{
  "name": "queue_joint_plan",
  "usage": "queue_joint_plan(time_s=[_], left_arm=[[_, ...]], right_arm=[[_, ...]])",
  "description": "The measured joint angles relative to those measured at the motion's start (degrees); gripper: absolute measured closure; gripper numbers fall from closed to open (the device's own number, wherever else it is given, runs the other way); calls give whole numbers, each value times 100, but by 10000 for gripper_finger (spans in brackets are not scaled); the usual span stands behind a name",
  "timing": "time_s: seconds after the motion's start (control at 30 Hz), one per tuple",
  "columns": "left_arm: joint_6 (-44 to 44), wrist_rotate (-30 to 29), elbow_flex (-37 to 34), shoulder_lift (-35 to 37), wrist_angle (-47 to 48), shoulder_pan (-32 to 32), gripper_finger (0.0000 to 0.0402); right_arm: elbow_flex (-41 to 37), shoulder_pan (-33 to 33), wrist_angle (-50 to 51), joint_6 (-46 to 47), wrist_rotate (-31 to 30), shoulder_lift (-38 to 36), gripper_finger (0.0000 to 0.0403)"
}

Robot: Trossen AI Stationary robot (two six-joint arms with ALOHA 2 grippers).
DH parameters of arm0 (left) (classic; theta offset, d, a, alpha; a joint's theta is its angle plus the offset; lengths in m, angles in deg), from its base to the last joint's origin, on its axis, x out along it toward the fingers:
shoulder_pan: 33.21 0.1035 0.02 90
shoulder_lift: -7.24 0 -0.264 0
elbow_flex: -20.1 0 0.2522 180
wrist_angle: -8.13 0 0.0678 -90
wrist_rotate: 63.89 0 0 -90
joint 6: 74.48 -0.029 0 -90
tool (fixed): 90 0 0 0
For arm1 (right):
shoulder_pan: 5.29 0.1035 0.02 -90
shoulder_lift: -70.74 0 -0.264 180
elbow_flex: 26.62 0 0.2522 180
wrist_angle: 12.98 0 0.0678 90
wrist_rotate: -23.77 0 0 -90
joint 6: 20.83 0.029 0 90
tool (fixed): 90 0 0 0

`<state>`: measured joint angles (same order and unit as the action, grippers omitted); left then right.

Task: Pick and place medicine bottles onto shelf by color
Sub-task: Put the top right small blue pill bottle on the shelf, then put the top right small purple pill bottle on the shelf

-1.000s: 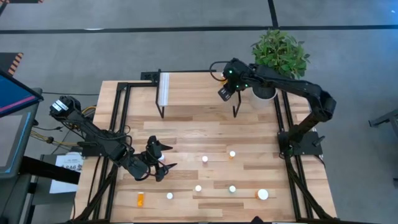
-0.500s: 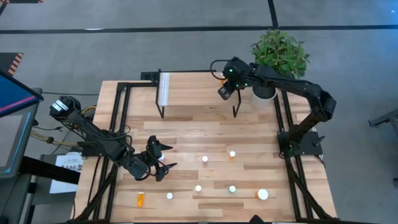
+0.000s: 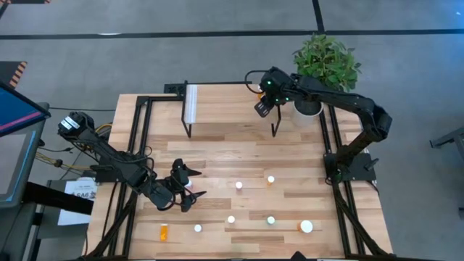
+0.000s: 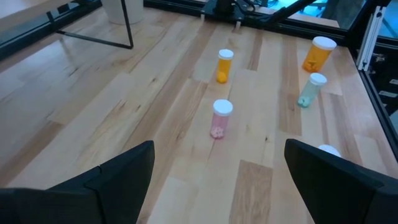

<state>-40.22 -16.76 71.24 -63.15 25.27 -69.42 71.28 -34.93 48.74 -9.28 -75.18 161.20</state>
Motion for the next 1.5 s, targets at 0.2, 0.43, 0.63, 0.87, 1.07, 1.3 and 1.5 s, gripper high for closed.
queue_joint_plan(time_s=[0.2, 0.43, 0.63, 0.87, 1.07, 1.3, 1.5], left_arm=[[31, 22, 0, 0, -11, 0, 56], [29, 22, 0, 0, -34, 0, 56], [28, 33, 0, 0, -15, 0, 56], [20, 39, 0, 0, 23, 0, 56], [-6, 35, 0, 0, 22, 0, 56], [-7, 23, 0, 0, 23, 0, 56], [-4, 22, 0, 0, 33, -2, 56]], right_arm=[[0, 47, 113, 0, -1, -1, 255], [-3, 26, 170, 15, -42, 127, 234], [6, 58, 21, 4, -105, 244, 201], [-7, 61, 41, 2, -144, 243, 180], [110, 62, 141, 4, -144, 79, 172], [570, 173, 669, 141, -144, -205, 168], [711, 674, 1118, 202, -148, -665, 168]])
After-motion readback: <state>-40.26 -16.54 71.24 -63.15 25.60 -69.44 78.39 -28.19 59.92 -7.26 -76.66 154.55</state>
